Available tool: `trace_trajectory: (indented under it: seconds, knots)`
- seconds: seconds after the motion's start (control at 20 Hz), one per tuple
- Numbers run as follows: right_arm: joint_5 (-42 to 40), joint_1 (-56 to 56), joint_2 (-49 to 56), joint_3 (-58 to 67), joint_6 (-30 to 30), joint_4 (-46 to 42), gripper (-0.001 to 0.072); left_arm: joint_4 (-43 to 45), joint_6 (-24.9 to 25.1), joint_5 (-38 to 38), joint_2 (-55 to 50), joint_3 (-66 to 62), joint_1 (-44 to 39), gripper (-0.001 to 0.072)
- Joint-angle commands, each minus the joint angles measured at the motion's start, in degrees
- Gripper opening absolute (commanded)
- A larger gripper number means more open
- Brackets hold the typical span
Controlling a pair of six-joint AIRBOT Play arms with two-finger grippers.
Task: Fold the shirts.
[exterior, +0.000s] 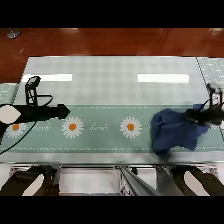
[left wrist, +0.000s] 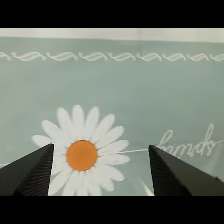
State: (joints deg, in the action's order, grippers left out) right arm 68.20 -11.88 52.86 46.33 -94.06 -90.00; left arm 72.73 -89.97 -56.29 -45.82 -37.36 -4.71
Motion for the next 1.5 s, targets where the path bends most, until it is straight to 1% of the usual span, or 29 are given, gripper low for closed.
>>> trace_trajectory:
  seconds: [0.0,0.1,0.15,0.3,0.45,0.55,0.65,0.75,0.85,0.95,1.05,1.15,1.2,1.25,1.3,1.35,1.4,1.45]
  knots:
    - [0.8,0.0,-2.0,19.0,3.9,5.9,0.0025,2.7,1.6,-8.5,0.8,-2.4,4.9,0.0701]
    - [-2.4,0.0,-4.7,28.6,5.0,11.4,0.0024,2.8,3.9,-13.4,3.0,-1.6,5.3,0.0701]
    - [-3.3,0.6,-5.7,32.9,6.1,13.5,0.0024,2.7,3.8,-14.1,4.5,-0.6,5.2,0.0701]
    - [-1.8,6.3,-6.2,43.9,7.7,14.6,0.0024,1.1,3.7,-12.7,9.6,2.4,5.1,0.0701]
    - [-2.6,15.0,-6.1,50.9,7.9,14.5,0.0024,-2.2,3.1,-9.6,12.3,2.9,5.1,0.0701]
    - [-1.4,21.1,-6.0,51.4,7.9,14.7,0.0024,-4.5,3.1,-6.7,12.3,3.0,5.1,0.0701]
    - [3.7,27.9,-3.7,51.1,7.8,14.7,0.0024,-6.6,3.1,-4.0,12.1,3.0,5.1,0.0701]
    - [3.8,34.1,-0.5,46.6,7.2,15.2,0.0024,-7.0,3.1,-2.1,11.9,3.0,5.0,0.07]
    - [-1.2,40.4,4.3,39.3,6.3,17.7,0.0024,-7.0,3.1,-0.9,12.0,3.0,5.0,0.0701]
    - [-9.4,46.9,12.1,33.4,5.4,21.8,0.0024,-7.0,3.1,0.5,12.0,3.0,5.0,0.07]
    - [-14.8,52.4,22.3,32.7,5.4,26.0,0.0025,-7.0,3.1,2.1,11.9,3.0,5.0,0.0701]
    - [-18.6,56.0,31.6,32.7,5.5,32.2,0.0025,-7.0,3.1,3.1,11.4,3.0,5.0,0.0701]
    - [-18.8,56.7,35.1,32.7,6.0,35.6,0.0054,-7.0,3.1,3.2,11.0,3.0,5.0,0.0701]
    - [-17.8,56.6,37.6,32.7,7.9,39.3,0.0356,-7.0,3.1,3.1,10.4,3.0,5.0,0.0701]
    - [-15.4,55.8,38.7,33.1,10.8,41.4,0.0641,-7.0,3.1,3.1,9.8,3.0,5.0,0.0701]
    - [-11.1,54.0,38.6,34.2,12.3,41.0,0.0622,-7.0,3.2,2.6,9.2,2.9,5.0,0.0701]
    - [-5.7,51.2,37.6,35.6,12.3,38.5,0.0622,-7.0,3.2,1.2,8.6,2.9,5.0,0.0702]
    - [0.1,47.3,35.6,37.0,11.8,33.6,0.0622,-7.0,3.2,-1.1,8.0,2.9,5.0,0.0701]
